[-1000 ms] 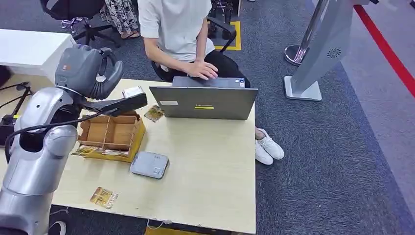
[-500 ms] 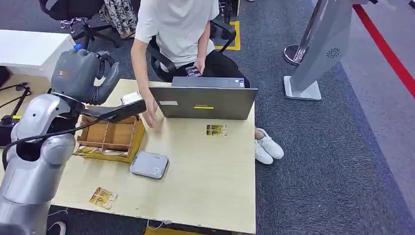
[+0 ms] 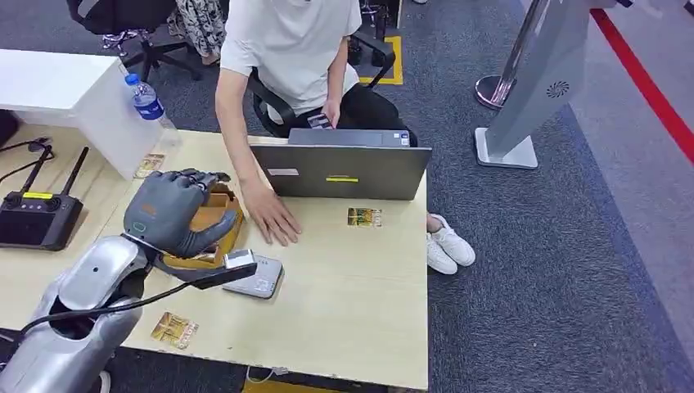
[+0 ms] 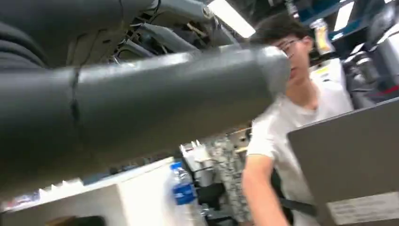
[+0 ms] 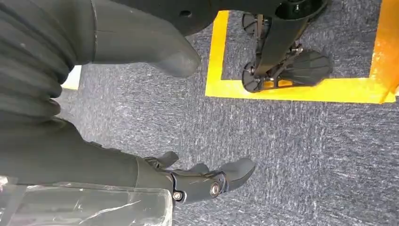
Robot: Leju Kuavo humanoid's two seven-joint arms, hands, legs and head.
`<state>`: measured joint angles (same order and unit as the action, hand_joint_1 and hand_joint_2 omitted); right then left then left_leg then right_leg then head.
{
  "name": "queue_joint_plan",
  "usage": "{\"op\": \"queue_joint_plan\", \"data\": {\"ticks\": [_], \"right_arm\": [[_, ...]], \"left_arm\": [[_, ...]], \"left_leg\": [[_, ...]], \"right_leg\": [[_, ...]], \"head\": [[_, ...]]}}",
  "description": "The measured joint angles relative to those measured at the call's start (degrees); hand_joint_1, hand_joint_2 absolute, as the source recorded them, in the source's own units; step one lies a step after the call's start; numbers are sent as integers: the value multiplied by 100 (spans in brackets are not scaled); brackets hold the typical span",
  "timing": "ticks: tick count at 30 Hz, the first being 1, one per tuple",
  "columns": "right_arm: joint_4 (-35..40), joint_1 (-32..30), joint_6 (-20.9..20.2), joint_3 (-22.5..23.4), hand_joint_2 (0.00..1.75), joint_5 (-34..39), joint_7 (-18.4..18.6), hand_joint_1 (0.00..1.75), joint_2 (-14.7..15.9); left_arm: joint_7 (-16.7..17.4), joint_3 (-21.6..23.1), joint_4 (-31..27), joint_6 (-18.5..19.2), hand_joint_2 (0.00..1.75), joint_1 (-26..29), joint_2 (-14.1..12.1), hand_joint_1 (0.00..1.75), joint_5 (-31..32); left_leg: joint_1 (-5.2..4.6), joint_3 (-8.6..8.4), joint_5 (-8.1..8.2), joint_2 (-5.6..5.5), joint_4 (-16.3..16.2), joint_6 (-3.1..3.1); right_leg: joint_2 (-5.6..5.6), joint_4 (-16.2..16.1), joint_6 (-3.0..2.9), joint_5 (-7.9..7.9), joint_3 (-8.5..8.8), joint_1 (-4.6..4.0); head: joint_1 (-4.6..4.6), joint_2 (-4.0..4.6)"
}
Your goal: Pass the card to the sensor for recognition and then transmit it.
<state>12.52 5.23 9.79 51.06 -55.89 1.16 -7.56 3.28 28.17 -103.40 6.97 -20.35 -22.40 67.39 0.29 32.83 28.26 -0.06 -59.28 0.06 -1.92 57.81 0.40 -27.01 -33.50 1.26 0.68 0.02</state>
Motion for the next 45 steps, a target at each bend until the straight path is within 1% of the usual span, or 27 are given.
{"op": "queue_joint_plan", "data": {"ticks": [4, 11, 16, 19, 26, 45], "right_arm": [[0, 1, 13, 6, 175, -20, 7, 0, -2], [0, 2, 15, 33, 175, -103, 41, 0, 0], [0, 3, 31, 33, 175, -123, 83, 0, -2], [0, 5, 33, 33, 175, -158, 105, 0, -2], [0, 5, 37, 33, 175, -206, 122, 0, -2], [0, 3, 22, 33, 175, -214, 105, 0, 0]], "left_arm": [[218, -6, 159, 22, 175, -71, 72, 0, 116], [321, -199, 378, 57, 175, -286, 214, 0, 174], [708, -457, 527, -153, 175, -311, 440, 0, 638], [821, -603, 609, -164, 175, -314, 582, 0, 728], [828, -824, 712, -173, 175, -314, 785, 0, 736], [811, -933, 776, -136, 175, -313, 1043, 0, 747]], "left_leg": [[0, 1, 0, -1, -1, 0], [0, 1, 0, -1, -1, 0], [0, 1, 0, -1, -1, 0], [0, 1, 0, -1, -1, 0], [0, 2, 0, -1, -1, 0], [0, 2, 0, -1, -1, 0]], "right_leg": [[1, 0, 0, 0, 0, 0], [0, 0, 0, 0, 0, 0], [1, 0, 0, 0, 0, 0], [1, 0, 0, 0, 0, 0], [1, 0, 0, 0, 0, 0], [0, 0, 0, 1, 0, 0]], "head": [[2, 0], [0, 0], [0, 0], [0, 0], [0, 0], [0, 0]]}}
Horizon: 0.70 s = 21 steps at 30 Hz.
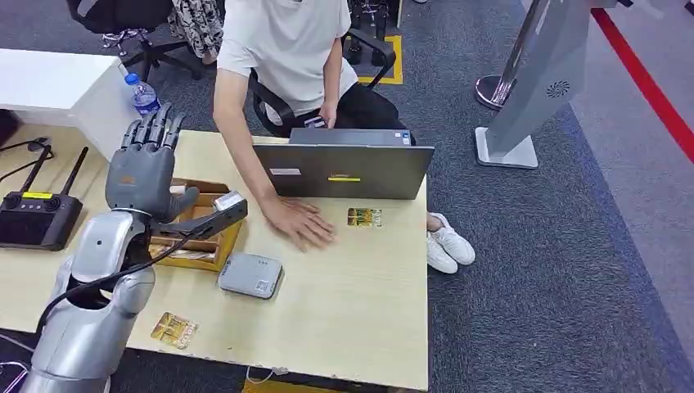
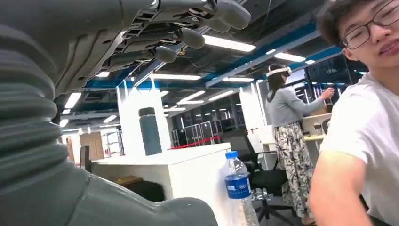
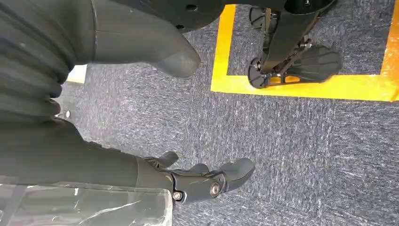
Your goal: Pass the card to the sensor for recognition and then transmit it.
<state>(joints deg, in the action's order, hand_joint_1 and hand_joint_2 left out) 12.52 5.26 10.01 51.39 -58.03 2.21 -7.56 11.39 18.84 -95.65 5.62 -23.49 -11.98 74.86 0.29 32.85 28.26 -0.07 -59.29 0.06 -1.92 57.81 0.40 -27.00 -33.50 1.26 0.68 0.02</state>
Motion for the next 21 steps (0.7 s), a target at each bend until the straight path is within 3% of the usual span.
{"op": "queue_joint_plan", "data": {"ticks": [21], "right_arm": [[0, 3, 11, 0, 175, -11, 13, 0, 0]], "left_arm": [[-22, -26, 31, 0, 175, -1, 2, 0, -9]], "left_leg": [[0, 1, 0, -1, 0, 0]], "right_leg": [[1, 0, 0, 0, 0, 0]], "head": [[0, 0]]}}
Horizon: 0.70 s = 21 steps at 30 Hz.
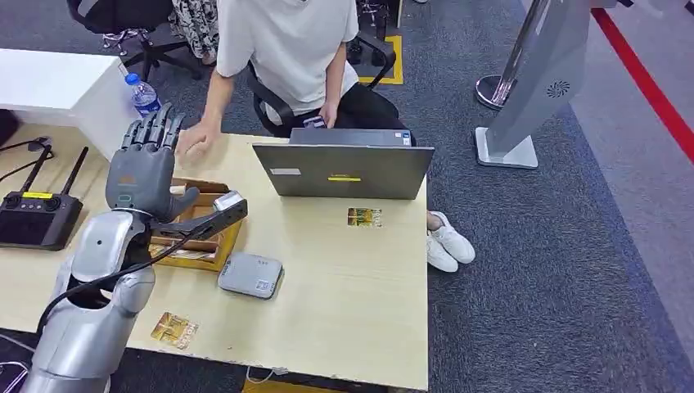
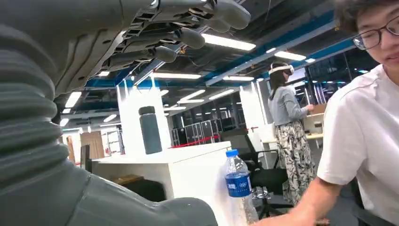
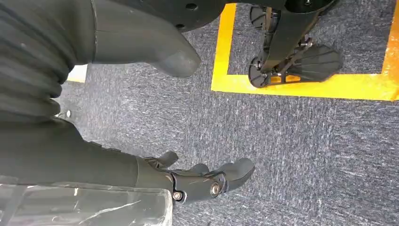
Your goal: Pass the card to the sensor for recognition and then transmit it.
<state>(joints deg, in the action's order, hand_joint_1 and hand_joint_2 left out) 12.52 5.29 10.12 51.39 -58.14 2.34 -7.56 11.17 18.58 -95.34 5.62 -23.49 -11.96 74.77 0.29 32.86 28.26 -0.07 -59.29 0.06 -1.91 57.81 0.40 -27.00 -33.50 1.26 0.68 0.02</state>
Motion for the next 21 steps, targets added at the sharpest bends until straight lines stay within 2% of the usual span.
{"op": "queue_joint_plan", "data": {"ticks": [21], "right_arm": [[0, 5, 0, 0, 175, -105, 48, 0, 0]], "left_arm": [[-33, -107, 175, 87, 175, -187, 2, 0, 4]], "left_leg": [[0, 0, 0, -1, 0, 0]], "right_leg": [[1, 0, 0, 0, 0, 0]], "head": [[0, 0]]}}
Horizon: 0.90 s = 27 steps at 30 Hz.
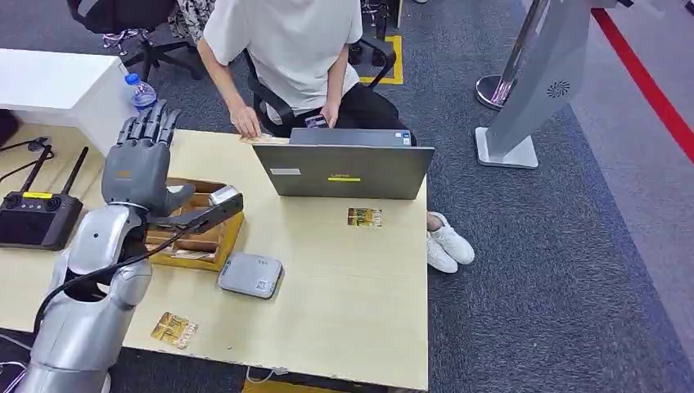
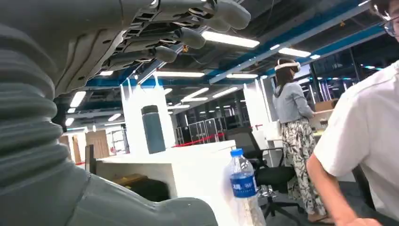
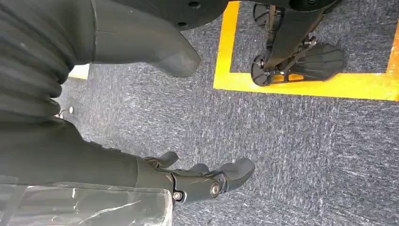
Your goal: Pass the card to the sensor for recognition and then transmit it.
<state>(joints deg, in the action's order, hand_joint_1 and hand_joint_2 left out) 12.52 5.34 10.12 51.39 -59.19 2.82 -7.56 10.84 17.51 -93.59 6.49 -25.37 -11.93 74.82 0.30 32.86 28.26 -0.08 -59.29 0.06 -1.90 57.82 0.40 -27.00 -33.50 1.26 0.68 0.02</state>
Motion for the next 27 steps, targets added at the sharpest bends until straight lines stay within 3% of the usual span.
{"op": "queue_joint_plan", "data": {"ticks": [23, 24, 27], "right_arm": [[0, 72, -72, -4, 175, -72, 24, 0, -2], [0, 72, -72, -4, 175, -72, 24, 0, 0], [0, 71, -72, -4, 175, -72, 24, 0, -2]], "left_arm": [[-76, 2, 319, 391, 175, -737, 297, 0, -181], [-76, 2, 319, 402, 175, -741, 304, 175, -188], [-87, 2, 321, 444, 175, -749, 315, 175, -247]], "left_leg": [[0, 0, 0, 1, -1, 0], [0, 0, 0, 1, -1, 0], [0, 0, 0, 1, -1, 0]], "right_leg": [[-2, 0, 1, 2, -1, 0], [-2, 0, 1, 2, -1, 0], [-2, 0, 1, 1, -1, 0]], "head": [[2, 0], [0, 0], [0, 0]]}}
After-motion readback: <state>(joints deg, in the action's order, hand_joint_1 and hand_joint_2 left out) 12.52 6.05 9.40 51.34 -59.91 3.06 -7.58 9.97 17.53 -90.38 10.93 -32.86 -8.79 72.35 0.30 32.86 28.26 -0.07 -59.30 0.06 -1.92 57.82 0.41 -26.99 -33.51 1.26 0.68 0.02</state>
